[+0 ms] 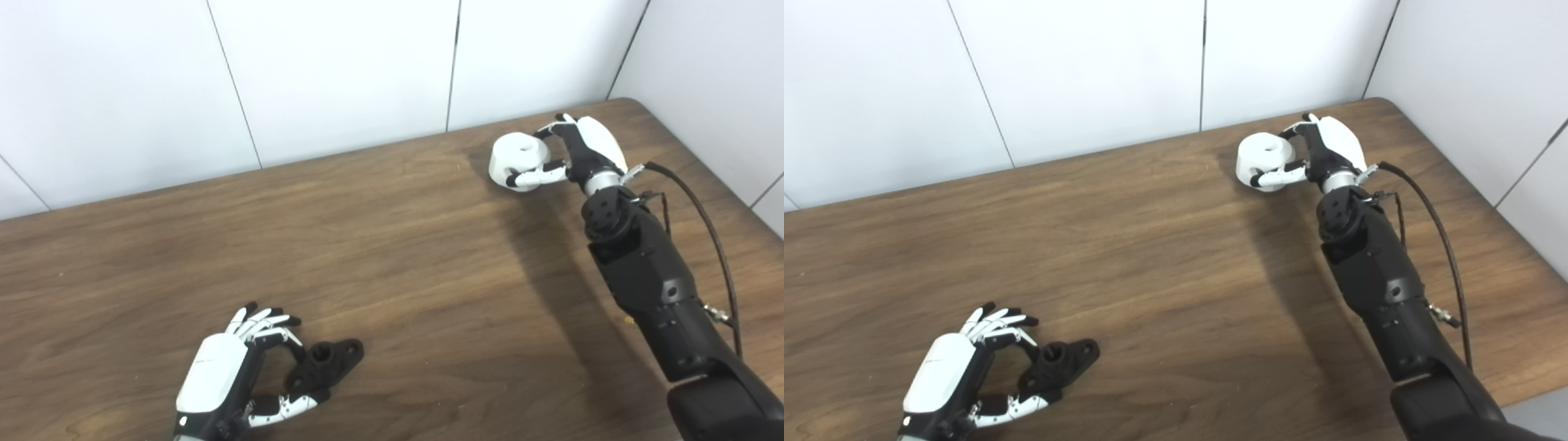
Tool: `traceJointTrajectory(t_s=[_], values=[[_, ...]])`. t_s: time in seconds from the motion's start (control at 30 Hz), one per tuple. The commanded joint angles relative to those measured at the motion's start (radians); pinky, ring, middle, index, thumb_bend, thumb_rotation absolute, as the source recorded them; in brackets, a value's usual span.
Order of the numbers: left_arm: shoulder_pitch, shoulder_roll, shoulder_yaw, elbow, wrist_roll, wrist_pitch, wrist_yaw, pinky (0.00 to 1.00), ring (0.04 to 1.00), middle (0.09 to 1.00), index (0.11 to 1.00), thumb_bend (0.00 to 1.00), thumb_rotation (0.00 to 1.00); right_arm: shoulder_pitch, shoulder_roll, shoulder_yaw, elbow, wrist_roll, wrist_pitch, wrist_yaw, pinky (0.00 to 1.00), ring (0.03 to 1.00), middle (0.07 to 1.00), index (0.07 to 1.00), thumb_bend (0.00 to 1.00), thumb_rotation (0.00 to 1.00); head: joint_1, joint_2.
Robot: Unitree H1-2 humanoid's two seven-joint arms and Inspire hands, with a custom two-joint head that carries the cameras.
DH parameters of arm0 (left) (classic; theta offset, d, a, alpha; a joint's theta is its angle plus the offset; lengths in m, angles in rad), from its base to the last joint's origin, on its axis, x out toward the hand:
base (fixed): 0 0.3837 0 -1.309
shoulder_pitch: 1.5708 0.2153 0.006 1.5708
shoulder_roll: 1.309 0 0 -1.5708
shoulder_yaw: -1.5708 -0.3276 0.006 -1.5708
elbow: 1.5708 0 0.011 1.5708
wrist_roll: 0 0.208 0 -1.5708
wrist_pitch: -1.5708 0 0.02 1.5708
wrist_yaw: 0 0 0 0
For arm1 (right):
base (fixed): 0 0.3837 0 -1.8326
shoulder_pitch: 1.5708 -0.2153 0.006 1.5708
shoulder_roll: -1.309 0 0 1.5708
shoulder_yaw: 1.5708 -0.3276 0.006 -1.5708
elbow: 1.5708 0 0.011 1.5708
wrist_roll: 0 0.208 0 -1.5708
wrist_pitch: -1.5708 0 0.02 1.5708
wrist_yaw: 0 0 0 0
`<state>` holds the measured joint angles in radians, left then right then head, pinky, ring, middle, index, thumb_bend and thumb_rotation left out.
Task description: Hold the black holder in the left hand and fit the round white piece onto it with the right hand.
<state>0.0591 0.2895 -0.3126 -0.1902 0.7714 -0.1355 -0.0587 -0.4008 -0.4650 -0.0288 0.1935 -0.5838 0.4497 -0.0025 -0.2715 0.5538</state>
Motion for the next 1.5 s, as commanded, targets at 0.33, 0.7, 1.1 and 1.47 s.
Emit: traceJointTrajectory(t_s=[0.33,0.7,1.1,1.47], values=[[0.001,0.019,-0.008,-0.015,0.015,0.021,-0.049,0.98,0.862,0.772,0.485,0.52,0.05,-0.03,-0.018,-0.004,0.013,0.03,-0.089,-0.116,1.0,0.971,0.881,0.488,0.52,0.14,0.002,0.001],[-0.006,0.018,-0.007,-0.002,0.02,0.009,-0.042,0.97,0.857,0.769,0.485,0.52,0.05,-0.034,-0.018,-0.001,0.021,0.037,-0.097,-0.127,1.0,0.97,0.875,0.487,0.52,0.14,0.005,-0.006],[-0.006,0.019,-0.007,-0.002,0.028,0.013,-0.042,0.96,0.861,0.77,0.485,0.52,0.05,-0.011,-0.019,-0.016,-0.076,0.101,-0.112,-0.093,1.0,0.98,0.881,0.487,0.52,0.14,0.027,0.002],[-0.008,0.014,-0.01,0.007,0.022,0.005,-0.037,0.99,0.864,0.771,0.485,0.52,0.05,0.042,-0.03,0.009,-0.358,0.142,-0.024,0.075,0.92,0.959,0.866,0.486,0.52,0.15,0.056,0.014]])
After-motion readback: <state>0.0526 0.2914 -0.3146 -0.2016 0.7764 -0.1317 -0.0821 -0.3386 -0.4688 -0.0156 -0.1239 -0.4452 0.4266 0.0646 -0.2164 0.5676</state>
